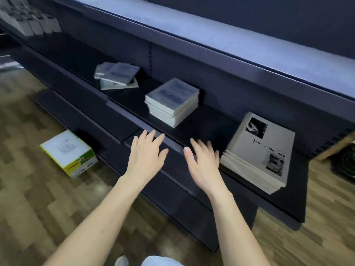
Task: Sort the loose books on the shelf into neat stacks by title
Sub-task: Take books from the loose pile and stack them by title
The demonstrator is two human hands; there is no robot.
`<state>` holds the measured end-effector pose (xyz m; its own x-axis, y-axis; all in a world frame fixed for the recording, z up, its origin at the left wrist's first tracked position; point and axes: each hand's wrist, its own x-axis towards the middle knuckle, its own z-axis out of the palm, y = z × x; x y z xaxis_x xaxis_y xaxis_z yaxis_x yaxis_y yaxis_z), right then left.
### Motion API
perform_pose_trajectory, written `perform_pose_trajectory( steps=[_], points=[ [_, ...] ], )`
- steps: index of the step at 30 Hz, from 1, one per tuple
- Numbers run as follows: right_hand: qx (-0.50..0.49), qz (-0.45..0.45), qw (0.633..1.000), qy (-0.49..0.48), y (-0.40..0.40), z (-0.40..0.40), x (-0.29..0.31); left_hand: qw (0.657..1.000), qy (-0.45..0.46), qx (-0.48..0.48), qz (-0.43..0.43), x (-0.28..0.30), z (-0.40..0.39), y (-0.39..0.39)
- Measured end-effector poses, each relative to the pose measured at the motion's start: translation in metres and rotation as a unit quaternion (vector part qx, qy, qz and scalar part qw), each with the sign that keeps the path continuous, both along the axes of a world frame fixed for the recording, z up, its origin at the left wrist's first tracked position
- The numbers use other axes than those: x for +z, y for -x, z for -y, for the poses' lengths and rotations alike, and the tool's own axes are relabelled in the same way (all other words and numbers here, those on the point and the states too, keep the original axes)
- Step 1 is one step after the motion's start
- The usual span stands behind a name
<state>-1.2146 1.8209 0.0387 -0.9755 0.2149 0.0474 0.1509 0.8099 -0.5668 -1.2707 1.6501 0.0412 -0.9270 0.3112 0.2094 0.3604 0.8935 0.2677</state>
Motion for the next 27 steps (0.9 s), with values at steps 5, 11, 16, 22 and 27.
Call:
perform_pose_trajectory(
  steps=[5, 11, 16, 22, 27],
  points=[
    [0.064, 0.004, 0.998, -0.022, 0.033, 0.058, -0.003, 0.999, 0.001, 0.051, 0.004, 0.0, 0.064, 0.014],
    [0.116, 0.002, 0.992, 0.043, 0.07, 0.145, -0.003, 0.994, -0.068, 0.086, 0.015, -0.005, 0.149, 0.04],
    [0.127, 0.025, 0.979, 0.157, 0.096, 0.214, -0.002, 0.982, -0.131, 0.134, 0.003, -0.013, 0.218, 0.056],
    [0.166, 0.023, 0.978, 0.124, 0.124, 0.284, -0.019, 0.976, -0.108, 0.19, -0.005, -0.027, 0.293, 0.065],
    [0.209, 0.047, 0.976, 0.034, 0.159, 0.328, -0.033, 0.969, -0.067, 0.235, 0.042, -0.036, 0.333, 0.072]
  ],
)
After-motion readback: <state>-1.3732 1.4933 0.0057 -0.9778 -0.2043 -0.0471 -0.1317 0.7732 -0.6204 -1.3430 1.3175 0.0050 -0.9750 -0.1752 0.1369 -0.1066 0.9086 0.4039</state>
